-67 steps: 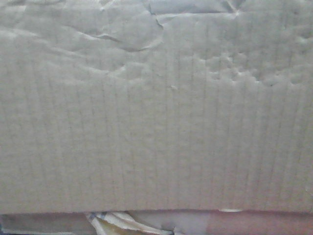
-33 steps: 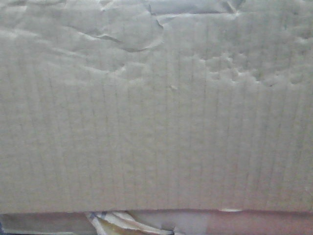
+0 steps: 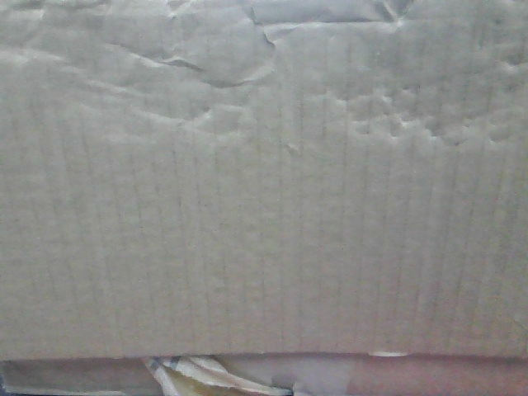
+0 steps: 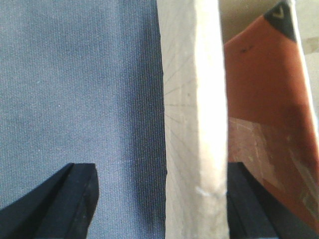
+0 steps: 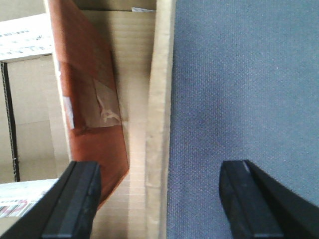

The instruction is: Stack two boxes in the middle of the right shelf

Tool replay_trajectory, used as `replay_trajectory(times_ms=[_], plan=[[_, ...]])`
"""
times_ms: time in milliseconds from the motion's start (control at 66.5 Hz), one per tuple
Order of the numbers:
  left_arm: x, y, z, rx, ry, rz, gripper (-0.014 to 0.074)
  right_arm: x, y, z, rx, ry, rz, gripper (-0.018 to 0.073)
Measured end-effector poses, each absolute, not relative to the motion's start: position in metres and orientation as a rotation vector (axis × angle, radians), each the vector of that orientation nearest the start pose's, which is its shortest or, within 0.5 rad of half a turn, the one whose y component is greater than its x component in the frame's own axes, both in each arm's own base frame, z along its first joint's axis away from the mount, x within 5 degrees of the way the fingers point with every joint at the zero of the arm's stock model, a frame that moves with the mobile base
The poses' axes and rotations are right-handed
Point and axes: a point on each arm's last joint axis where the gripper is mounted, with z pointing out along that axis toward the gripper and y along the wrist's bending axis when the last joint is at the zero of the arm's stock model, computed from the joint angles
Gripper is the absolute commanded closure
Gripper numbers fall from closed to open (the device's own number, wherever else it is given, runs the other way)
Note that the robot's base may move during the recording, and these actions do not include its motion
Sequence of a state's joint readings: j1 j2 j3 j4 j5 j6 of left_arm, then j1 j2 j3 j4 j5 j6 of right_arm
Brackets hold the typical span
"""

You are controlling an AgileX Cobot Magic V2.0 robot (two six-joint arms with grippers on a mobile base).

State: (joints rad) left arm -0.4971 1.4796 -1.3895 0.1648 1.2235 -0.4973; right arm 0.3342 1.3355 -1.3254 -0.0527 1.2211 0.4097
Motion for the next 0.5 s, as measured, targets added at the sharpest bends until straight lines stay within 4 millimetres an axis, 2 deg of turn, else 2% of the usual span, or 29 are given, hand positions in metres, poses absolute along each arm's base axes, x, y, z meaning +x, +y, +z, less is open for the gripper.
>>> replay_trajectory(times_ms=[135, 361, 496], plan=[[0.265, -0.128, 0.344, 0.040, 2.761, -0.029, 0.0206, 0.245, 0.080, 0.365, 0.093, 2.721, 0.146, 0.0177], [0.265, -0.128, 0.344, 0.040, 2.761, -0.029, 0.0206, 0.242, 0.080, 0.350, 0.094, 2.774, 0.126, 0.0179], [0.265, -0.128, 0.344, 0.040, 2.761, -0.029, 0.0206, 0.242, 0.080, 0.349, 0.095, 2.778, 0.134, 0.0179]])
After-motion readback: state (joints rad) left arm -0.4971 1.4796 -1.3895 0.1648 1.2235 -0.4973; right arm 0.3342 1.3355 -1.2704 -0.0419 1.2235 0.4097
